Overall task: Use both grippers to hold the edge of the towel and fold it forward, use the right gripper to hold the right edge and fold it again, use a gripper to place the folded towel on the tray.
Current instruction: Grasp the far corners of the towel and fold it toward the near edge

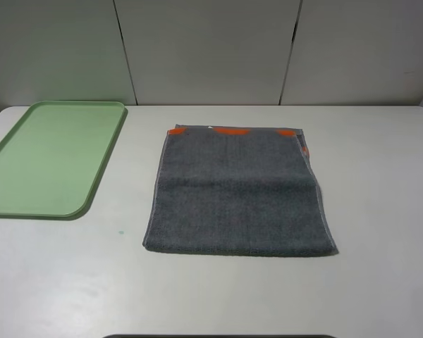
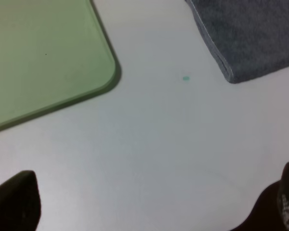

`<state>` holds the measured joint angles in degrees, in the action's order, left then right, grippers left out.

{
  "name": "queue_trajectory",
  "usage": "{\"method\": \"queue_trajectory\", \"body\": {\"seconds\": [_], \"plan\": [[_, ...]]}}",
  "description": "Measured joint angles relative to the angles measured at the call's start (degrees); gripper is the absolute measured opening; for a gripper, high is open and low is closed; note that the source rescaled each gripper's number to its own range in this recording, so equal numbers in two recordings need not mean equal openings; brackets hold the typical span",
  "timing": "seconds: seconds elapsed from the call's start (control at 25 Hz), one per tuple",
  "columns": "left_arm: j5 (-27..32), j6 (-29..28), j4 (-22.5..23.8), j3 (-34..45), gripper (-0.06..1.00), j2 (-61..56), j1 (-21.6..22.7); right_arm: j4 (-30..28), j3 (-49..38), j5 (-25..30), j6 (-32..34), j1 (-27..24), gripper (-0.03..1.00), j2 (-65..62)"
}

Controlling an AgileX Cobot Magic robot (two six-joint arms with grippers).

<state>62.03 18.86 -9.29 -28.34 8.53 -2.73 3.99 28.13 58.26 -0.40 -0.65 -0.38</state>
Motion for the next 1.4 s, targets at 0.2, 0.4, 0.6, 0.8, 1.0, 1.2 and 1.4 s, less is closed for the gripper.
{"method": "queue_trajectory", "body": {"seconds": [0.2,0.4,0.6,0.8,1.0,1.2,1.4], "plan": [[0.0,0.0,0.0,0.0,1.00,0.0,0.0,0.0,0.0,0.0,0.0,0.0,1.00,0.0],[0.0,0.0,0.0,0.0,1.00,0.0,0.0,0.0,0.0,0.0,0.0,0.0,1.00,0.0],[0.0,0.0,0.0,0.0,1.00,0.0,0.0,0.0,0.0,0.1,0.0,0.0,1.00,0.0],[0.0,0.0,0.0,0.0,0.99,0.1,0.0,0.0,0.0,0.1,0.0,0.0,1.00,0.0],[0.1,0.0,0.0,0.0,0.99,2.0,0.0,2.5,0.0,0.0,-0.1,1.9,1.00,2.6],[1.3,0.1,-0.1,-2.0,0.99,5.8,-1.1,5.1,0.0,0.0,-2.1,4.8,1.00,10.1],[2.8,0.4,-0.1,-6.1,0.99,11.4,-6.4,6.5,1.0,0.0,-6.2,7.5,1.00,18.0]]}}
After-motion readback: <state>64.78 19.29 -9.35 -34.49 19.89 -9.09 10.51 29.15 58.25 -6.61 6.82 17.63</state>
